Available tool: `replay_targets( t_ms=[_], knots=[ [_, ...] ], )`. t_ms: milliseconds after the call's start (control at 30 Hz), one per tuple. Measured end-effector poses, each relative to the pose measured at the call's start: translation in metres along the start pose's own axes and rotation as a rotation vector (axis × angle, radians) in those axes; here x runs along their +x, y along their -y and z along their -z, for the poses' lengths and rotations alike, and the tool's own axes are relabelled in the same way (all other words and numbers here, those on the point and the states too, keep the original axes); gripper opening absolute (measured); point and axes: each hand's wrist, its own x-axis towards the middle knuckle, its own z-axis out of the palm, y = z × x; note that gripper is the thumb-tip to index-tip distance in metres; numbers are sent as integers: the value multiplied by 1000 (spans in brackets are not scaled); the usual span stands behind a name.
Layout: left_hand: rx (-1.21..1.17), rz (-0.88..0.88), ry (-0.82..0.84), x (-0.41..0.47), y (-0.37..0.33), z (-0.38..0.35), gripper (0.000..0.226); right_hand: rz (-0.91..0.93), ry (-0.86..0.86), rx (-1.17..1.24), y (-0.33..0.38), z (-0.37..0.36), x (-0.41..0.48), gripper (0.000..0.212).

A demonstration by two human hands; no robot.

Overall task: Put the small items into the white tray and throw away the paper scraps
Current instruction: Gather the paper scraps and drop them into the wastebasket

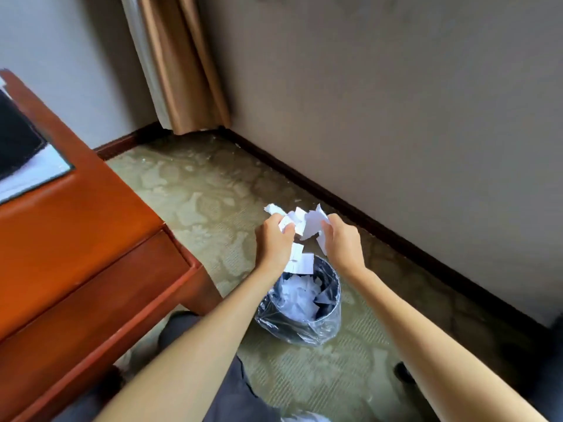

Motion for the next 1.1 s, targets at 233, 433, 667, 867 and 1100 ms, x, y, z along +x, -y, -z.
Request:
replay_targets(
  t_ms=[233, 433, 667, 867, 1100],
  knots=[
    [124, 215, 178, 20, 60, -68, 27, -262, 211, -85, -84, -66, 11, 21],
    [208, 361, 329, 30, 115, -108, 26, -404, 364, -122, -131, -111, 10, 26],
    [164, 554, 457, 48, 161, -144, 15, -532, 508, -127, -166, -157, 26, 20],
    [209, 696, 496, 59, 184, -154, 14, -595, 601, -67, -177, -177, 33, 51],
    [167, 826, 399, 73, 195, -164, 35, -610, 694, -128, -177, -190, 38, 52]
  ],
)
